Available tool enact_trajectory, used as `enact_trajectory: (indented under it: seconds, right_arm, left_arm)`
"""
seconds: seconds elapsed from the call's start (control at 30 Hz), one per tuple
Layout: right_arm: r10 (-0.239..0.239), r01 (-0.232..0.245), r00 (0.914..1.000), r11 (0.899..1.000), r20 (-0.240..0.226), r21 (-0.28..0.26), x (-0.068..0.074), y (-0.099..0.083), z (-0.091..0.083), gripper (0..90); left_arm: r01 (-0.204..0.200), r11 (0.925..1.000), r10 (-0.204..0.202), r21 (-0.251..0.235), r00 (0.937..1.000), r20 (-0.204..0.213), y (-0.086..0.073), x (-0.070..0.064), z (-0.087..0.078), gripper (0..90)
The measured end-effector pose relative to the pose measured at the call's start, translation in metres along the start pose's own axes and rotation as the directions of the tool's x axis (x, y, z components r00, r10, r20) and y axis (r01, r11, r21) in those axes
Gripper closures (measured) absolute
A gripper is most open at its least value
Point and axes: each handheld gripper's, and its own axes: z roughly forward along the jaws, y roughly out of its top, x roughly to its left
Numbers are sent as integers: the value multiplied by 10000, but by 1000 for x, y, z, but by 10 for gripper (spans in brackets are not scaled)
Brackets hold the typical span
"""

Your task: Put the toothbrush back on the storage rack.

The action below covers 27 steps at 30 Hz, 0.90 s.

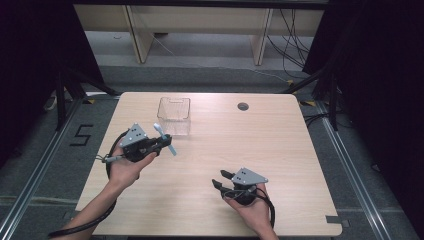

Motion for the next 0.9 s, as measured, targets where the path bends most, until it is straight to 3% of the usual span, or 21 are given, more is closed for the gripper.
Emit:
enact_trajectory:
  seconds: [0.03,0.5,0.9]
  right_arm:
    - [164,-164,9998,9998,-67,76,1,0,0,526]
    - [-13,14,10000,10000,29,-71,1,-2,1,524]
    - [140,-139,9998,9998,-124,112,2,-2,1,521]
  left_arm:
    - [-4,10000,4,12,10000,-90,0,2,0,830]
    - [-87,10000,89,46,9993,-376,3,11,3,830]
    - [-154,9998,147,-101,9979,-634,7,21,5,830]
